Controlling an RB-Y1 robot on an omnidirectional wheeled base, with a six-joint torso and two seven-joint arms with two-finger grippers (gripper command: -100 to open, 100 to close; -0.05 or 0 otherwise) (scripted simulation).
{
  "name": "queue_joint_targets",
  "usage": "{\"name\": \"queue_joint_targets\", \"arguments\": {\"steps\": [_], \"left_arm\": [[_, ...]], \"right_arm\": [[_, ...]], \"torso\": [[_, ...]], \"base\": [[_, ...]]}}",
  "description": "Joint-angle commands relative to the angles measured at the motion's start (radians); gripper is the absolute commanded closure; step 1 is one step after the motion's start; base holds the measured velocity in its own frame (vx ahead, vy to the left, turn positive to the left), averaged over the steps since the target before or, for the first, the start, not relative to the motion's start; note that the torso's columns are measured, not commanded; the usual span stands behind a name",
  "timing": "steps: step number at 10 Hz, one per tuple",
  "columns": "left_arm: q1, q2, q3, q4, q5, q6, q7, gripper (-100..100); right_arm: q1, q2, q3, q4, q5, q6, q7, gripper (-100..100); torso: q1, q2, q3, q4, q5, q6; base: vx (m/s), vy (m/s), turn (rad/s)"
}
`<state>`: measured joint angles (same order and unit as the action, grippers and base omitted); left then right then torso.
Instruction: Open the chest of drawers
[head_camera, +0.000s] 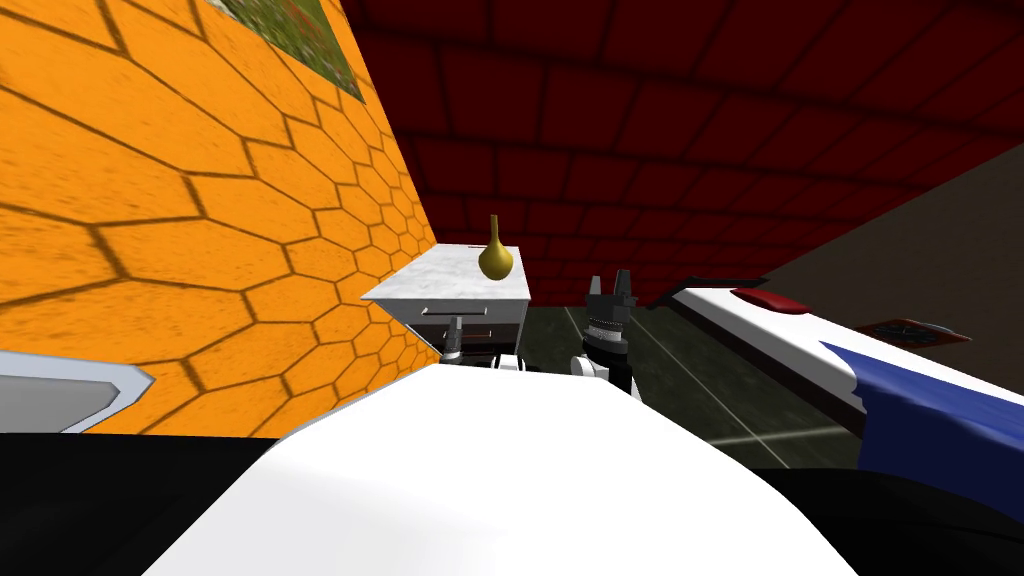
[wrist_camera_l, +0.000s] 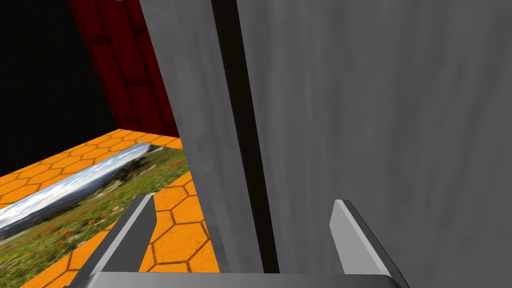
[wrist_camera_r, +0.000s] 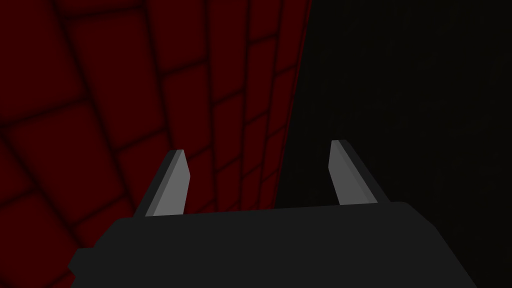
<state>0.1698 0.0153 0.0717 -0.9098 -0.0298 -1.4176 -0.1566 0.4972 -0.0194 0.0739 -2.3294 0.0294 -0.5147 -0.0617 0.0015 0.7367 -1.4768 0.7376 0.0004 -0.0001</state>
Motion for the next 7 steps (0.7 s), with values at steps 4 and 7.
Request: {"name": "queue_joint_targets", "arguments": {"steps": [4, 7], "left_arm": [[-0.062, 0.009, 0.007, -0.034, 0.005, 0.092, 0.003, -100], [-0.083, 0.016, 0.011, -0.04, 0.008, 0.116, 0.006, -100]], "right_arm": [[0.0, 0.0, 0.0, 0.0, 0.0, 0.0, 0.0, 0], [0.0, 0.0, 0.0, 0.0, 0.0, 0.0, 0.0, 0]], "torso": [[-0.002, 0.002, 0.002, 0.001, -0.001, 0.0], [-0.002, 0.001, 0.001, 0.0, -0.001, 0.0]], "base": [[-0.03, -0.009, 0.023], [-0.03, -0.01, 0.015]]}}
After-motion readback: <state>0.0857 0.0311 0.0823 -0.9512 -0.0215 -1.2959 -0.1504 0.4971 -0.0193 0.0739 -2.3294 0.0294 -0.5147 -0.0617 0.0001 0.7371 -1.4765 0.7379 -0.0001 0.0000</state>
